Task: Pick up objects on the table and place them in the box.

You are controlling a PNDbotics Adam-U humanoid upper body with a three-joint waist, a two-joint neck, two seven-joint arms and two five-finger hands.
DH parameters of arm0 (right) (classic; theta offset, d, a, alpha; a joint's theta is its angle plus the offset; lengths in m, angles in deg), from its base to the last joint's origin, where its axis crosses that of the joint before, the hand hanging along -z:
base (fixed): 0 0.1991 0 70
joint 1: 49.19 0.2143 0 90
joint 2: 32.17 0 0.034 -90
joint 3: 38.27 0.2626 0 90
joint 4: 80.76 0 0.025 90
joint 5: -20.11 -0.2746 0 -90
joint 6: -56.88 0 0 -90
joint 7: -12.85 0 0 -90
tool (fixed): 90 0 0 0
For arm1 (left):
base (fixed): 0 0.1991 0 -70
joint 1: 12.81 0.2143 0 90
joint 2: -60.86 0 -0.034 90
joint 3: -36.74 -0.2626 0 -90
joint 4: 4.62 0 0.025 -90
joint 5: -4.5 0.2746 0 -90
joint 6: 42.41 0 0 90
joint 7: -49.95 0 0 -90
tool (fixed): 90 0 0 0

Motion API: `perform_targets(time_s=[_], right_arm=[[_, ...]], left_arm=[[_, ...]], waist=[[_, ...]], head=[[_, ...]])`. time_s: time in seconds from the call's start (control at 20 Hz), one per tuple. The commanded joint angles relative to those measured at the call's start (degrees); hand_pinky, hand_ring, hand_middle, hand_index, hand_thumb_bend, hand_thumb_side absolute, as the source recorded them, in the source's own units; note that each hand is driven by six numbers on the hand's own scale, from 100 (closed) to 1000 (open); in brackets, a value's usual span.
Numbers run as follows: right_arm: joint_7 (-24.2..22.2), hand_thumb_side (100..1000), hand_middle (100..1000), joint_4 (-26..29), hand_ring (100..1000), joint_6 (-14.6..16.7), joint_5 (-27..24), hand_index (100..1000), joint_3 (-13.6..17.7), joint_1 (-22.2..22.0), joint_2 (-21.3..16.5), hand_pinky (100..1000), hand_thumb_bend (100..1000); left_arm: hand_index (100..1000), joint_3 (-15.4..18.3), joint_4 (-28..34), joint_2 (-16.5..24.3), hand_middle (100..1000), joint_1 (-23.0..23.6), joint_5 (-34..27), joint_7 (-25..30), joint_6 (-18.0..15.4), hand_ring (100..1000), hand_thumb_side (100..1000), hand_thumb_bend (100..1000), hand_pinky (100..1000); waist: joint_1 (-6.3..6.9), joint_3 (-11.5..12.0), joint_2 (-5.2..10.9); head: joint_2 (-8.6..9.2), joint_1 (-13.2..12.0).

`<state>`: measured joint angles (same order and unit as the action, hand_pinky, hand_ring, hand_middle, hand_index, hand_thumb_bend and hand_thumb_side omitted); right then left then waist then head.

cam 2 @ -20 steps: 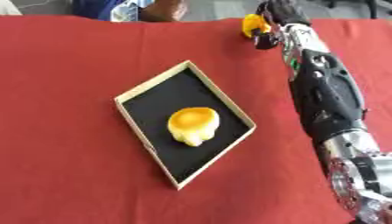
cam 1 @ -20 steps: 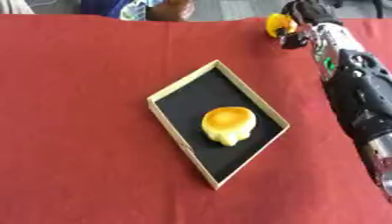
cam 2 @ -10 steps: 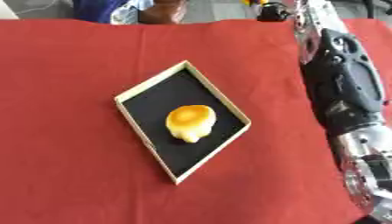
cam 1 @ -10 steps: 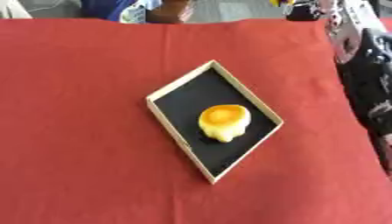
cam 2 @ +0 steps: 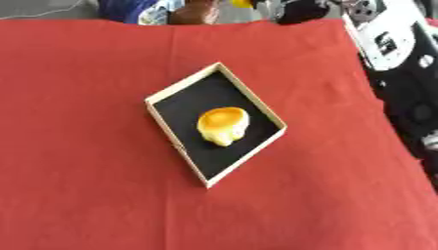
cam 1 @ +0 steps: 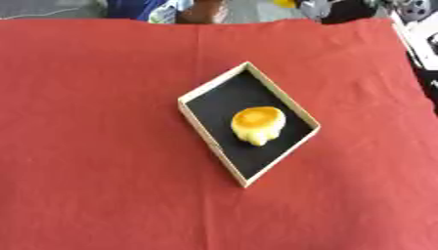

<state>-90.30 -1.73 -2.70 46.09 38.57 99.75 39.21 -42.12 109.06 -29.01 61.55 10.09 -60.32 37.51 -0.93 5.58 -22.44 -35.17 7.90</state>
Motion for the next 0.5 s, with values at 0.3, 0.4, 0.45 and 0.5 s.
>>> perform_targets(time_s=[0.3, 0.4, 0.45, 0.5], right_arm=[[-5.0, 100, 420, 3.7, 741, 0.2, -1.1, 618, -3.2, -4.2, 1.4, 782, 100], [-3.9, 100, 421, 3.1, 739, 0.3, 1.1, 619, -2.9, -5.9, 2.2, 779, 100], [-3.3, 100, 422, 2.7, 739, 0.4, 2.4, 620, -2.8, -6.6, 2.6, 779, 100], [-2.6, 100, 423, 2.2, 741, 0.5, 3.7, 621, -2.6, -7.4, 3.0, 779, 100]], left_arm=[[788, -0.4, 0.9, 1.1, 666, -0.5, -0.3, 0.2, -0.1, 841, 672, 100, 875], [789, -0.5, 0.9, 1.1, 667, -0.6, -0.3, 0.3, -0.2, 841, 672, 100, 875], [788, -0.5, 0.9, 1.1, 667, -0.6, -0.3, 0.3, -0.3, 841, 673, 100, 875], [788, -0.6, 0.9, 1.0, 667, -0.7, -0.4, 0.4, -0.2, 841, 673, 100, 875]], waist=[[-0.1, 0.2, 3.03], [-0.07, 0.2, 3.3], [-0.05, 0.2, 3.4], [-0.04, 0.2, 3.45]], head=[[-1.45, 0.0], [-1.71, 0.1], [-1.79, 0.1], [-1.84, 0.1]])
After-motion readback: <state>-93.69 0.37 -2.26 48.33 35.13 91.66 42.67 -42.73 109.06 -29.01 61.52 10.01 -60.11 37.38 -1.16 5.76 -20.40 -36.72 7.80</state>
